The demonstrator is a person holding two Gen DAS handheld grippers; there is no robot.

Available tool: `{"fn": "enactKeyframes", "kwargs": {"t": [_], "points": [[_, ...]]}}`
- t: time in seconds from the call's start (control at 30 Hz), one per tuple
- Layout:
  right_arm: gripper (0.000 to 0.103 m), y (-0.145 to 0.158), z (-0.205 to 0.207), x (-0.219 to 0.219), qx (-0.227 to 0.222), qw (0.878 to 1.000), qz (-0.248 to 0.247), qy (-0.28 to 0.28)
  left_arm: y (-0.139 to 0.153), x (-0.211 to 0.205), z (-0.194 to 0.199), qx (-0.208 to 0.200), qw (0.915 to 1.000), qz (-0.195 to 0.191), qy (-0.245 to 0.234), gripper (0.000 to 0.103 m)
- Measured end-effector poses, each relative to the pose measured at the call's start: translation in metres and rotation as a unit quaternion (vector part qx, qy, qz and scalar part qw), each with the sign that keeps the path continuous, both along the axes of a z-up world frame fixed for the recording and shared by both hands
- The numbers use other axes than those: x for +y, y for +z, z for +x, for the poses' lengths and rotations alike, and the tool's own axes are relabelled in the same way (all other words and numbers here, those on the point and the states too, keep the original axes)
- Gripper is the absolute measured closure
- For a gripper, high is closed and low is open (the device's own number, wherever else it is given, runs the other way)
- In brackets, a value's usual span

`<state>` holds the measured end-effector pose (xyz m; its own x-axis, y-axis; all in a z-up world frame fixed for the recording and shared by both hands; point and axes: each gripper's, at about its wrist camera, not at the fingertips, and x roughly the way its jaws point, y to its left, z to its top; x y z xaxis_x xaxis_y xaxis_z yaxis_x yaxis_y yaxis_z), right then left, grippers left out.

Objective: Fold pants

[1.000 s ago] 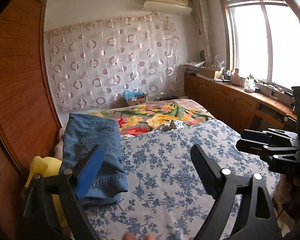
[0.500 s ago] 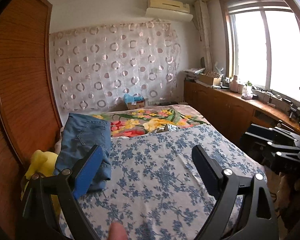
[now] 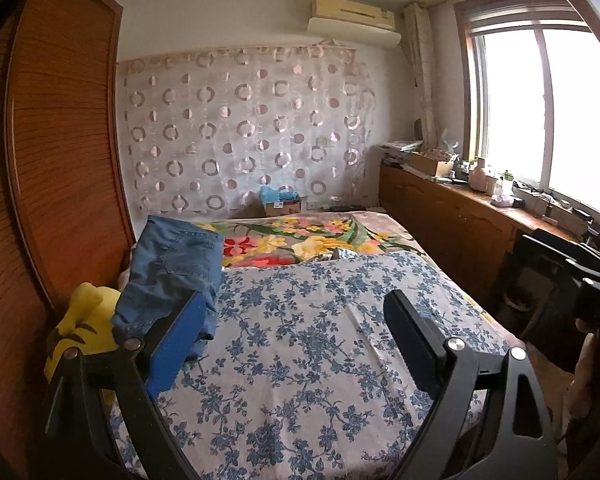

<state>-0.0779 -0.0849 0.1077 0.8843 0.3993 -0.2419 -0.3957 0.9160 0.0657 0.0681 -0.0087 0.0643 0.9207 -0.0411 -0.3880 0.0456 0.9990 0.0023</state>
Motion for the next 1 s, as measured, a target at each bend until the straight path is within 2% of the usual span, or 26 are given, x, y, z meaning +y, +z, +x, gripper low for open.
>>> {"fn": "enactKeyframes", "kwargs": {"t": [0.23,1.0], "points": [[0.033,-0.006,-0.002,0.003,0.000,1.000,-0.003,-0.004,0.001,0.003,-0.012,-0.002,1.0000,-0.001,0.008,0.012],[0.033,-0.008,0.008,-0.003,0.007,1.000,-0.003,-0.007,0.000,0.003,-0.013,-0.002,1.0000,-0.002,0.006,0.012]]}}
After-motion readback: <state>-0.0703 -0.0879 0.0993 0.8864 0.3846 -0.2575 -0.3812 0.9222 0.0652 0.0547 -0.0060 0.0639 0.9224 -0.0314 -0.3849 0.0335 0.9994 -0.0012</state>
